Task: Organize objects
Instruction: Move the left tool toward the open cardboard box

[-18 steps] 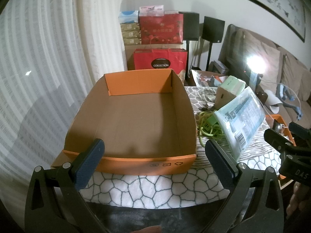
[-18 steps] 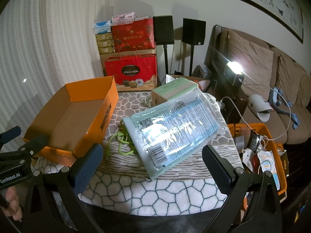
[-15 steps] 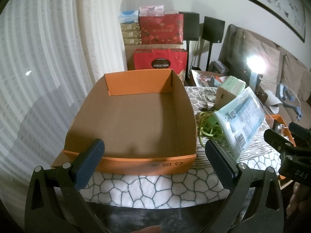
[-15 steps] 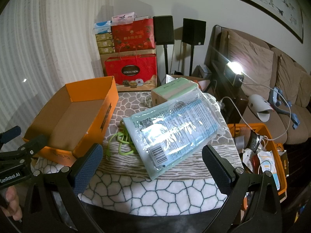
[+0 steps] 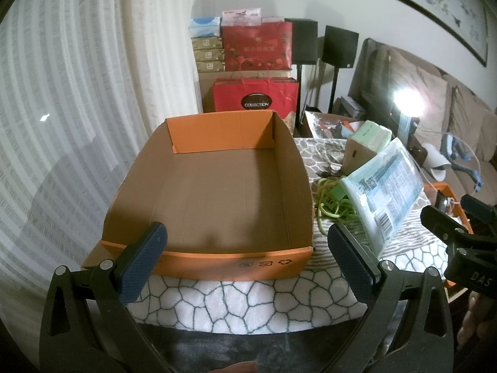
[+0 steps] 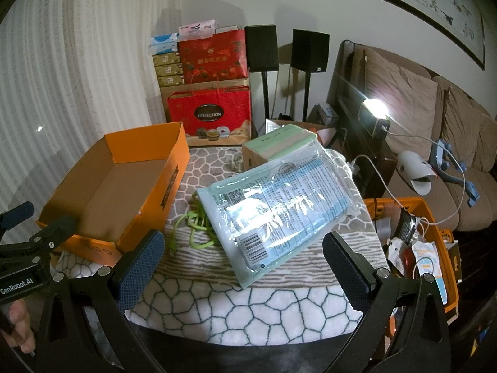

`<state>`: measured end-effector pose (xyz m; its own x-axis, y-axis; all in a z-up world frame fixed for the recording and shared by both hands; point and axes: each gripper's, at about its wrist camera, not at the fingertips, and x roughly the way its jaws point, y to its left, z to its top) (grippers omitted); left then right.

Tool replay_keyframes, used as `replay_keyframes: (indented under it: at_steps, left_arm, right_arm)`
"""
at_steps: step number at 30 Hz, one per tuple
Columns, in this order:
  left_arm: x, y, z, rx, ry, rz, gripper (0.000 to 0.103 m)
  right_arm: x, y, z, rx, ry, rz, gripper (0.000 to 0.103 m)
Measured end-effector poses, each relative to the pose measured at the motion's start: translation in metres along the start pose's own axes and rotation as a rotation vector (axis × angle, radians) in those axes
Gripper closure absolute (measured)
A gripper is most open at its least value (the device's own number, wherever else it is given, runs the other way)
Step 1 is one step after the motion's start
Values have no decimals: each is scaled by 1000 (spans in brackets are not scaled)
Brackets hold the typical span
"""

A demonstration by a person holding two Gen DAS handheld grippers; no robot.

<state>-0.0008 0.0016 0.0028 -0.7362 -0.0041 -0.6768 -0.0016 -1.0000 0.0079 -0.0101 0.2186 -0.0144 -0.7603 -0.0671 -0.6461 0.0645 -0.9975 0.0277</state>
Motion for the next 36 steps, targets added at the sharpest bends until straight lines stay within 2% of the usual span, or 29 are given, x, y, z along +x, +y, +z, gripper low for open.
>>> replay_keyframes:
  at_steps: [24, 36]
  left_arm:
    - [11, 11, 10, 6, -4, 25, 0]
    - [38, 57, 36, -6, 0, 45, 0]
  right_arm:
    - [5, -1, 4, -6, 1, -14, 0]
    - [32, -27, 25, -2, 12, -13, 0]
